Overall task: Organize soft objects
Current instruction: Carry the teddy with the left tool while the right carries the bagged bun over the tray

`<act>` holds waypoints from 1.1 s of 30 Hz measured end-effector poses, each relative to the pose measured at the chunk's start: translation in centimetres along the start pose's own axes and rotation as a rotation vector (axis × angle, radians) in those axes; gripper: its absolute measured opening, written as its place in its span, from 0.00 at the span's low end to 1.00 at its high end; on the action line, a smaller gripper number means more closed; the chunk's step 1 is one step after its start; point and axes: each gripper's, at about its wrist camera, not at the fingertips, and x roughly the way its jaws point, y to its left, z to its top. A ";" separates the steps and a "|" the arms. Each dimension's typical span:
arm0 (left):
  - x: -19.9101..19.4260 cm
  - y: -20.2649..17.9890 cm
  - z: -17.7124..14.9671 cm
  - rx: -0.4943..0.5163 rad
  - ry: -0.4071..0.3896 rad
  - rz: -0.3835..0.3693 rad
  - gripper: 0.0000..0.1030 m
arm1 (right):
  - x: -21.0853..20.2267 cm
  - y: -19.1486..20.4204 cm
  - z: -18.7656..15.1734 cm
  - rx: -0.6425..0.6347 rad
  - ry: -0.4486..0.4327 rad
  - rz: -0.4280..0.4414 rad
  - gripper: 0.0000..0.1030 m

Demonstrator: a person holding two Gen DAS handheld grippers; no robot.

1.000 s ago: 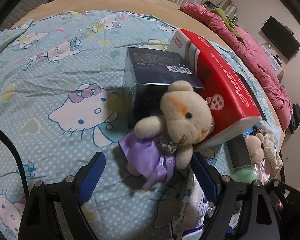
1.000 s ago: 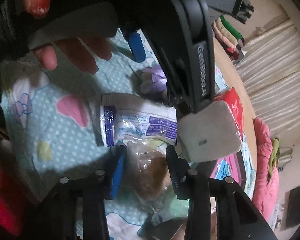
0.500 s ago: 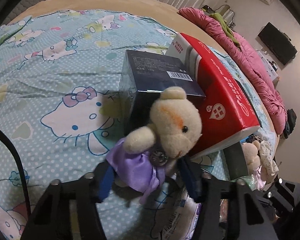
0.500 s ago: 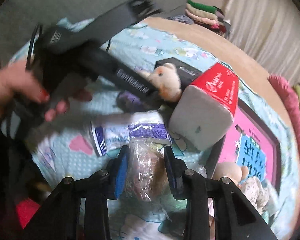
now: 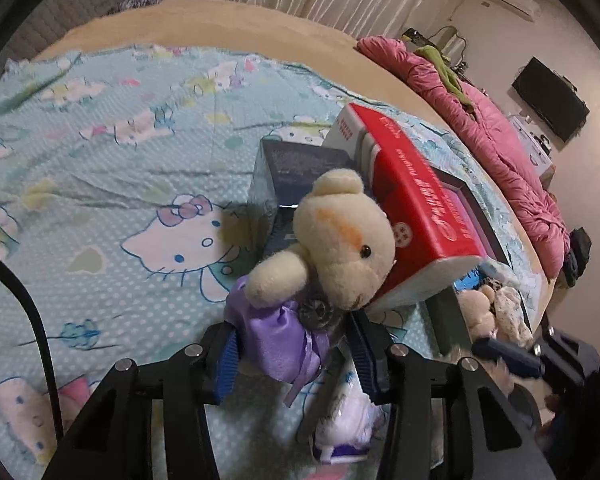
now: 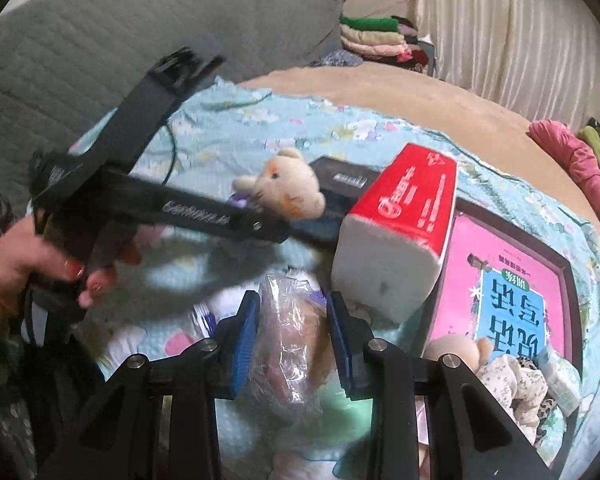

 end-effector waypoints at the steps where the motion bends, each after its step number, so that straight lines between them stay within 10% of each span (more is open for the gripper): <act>1: -0.5 -0.3 -0.2 0.008 -0.003 0.013 0.47 | -0.2 0.1 0.2 0.001 -0.008 -0.002 0.34; 33: -7.0 -9.0 -0.9 0.160 -0.076 0.082 0.47 | -7.3 -3.5 1.5 0.147 -0.220 -0.071 0.34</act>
